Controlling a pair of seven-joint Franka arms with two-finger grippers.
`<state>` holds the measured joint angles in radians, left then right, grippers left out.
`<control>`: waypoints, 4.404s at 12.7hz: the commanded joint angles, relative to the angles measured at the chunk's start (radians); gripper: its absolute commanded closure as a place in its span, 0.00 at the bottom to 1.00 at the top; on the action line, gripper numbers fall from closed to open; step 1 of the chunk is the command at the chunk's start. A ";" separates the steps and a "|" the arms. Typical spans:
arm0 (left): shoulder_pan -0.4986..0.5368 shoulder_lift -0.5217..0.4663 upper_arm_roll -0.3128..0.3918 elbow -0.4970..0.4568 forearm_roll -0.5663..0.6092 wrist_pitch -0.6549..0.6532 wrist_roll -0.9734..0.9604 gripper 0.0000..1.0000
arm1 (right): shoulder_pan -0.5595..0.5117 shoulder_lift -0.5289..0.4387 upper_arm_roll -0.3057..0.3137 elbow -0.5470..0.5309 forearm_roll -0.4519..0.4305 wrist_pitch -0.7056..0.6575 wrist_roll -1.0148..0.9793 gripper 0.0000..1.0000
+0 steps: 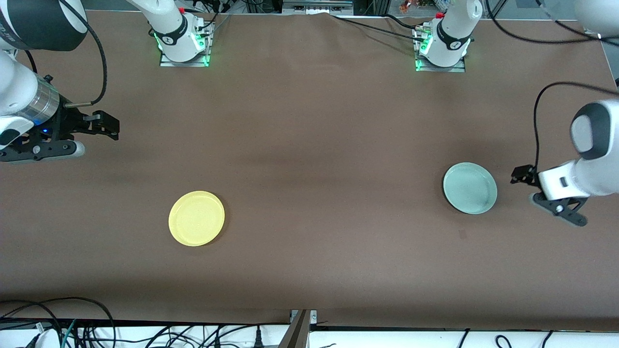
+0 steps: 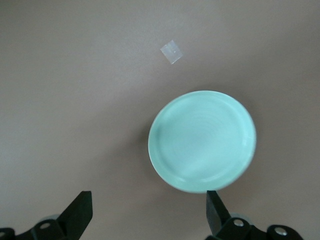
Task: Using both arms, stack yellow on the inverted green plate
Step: 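Lower the left gripper to the green plate rim and grasp it, then lift the green plate with the left gripper and flip it over, then lower the inverted green plate while the right gripper reaches the yellow plate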
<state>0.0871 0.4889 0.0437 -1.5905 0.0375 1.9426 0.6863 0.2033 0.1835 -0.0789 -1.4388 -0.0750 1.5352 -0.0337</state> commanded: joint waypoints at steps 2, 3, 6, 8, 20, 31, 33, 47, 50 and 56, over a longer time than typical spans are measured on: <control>0.014 0.088 -0.001 -0.067 -0.008 0.194 0.114 0.00 | 0.005 -0.013 -0.001 -0.003 -0.019 -0.006 0.006 0.00; 0.022 0.100 -0.002 -0.098 -0.008 0.249 0.134 0.00 | 0.005 -0.012 -0.001 -0.003 -0.019 -0.004 0.009 0.00; 0.025 0.152 -0.008 -0.135 -0.011 0.323 0.188 0.00 | 0.004 -0.012 -0.005 -0.002 -0.003 -0.003 0.012 0.00; 0.037 0.180 -0.013 -0.138 -0.015 0.334 0.214 0.00 | 0.004 -0.015 0.001 -0.002 0.004 -0.003 0.017 0.00; 0.016 0.131 -0.033 -0.120 0.033 0.323 0.242 1.00 | 0.004 -0.019 0.001 -0.002 0.035 -0.004 0.017 0.00; -0.257 0.074 -0.028 0.188 0.586 -0.049 0.081 1.00 | 0.004 -0.019 0.001 -0.002 0.035 -0.006 0.018 0.00; -0.363 0.074 -0.030 0.199 0.721 -0.161 -0.072 1.00 | 0.004 -0.019 0.001 -0.002 0.035 -0.007 0.018 0.00; -0.911 0.378 -0.030 0.204 1.108 -0.689 -0.951 1.00 | -0.001 -0.018 -0.013 -0.011 0.080 0.023 0.009 0.00; -0.973 0.471 -0.028 0.273 1.038 -0.698 -1.094 1.00 | -0.002 -0.004 -0.012 -0.014 0.106 0.034 0.006 0.00; -0.995 0.487 -0.033 0.381 0.834 -0.656 -1.173 0.01 | -0.005 0.103 -0.010 -0.035 0.115 0.143 -0.012 0.00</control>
<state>-0.9163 0.9463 0.0062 -1.3080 0.9883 1.2495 -0.4786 0.2024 0.2440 -0.0884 -1.4712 0.0180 1.6359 -0.0336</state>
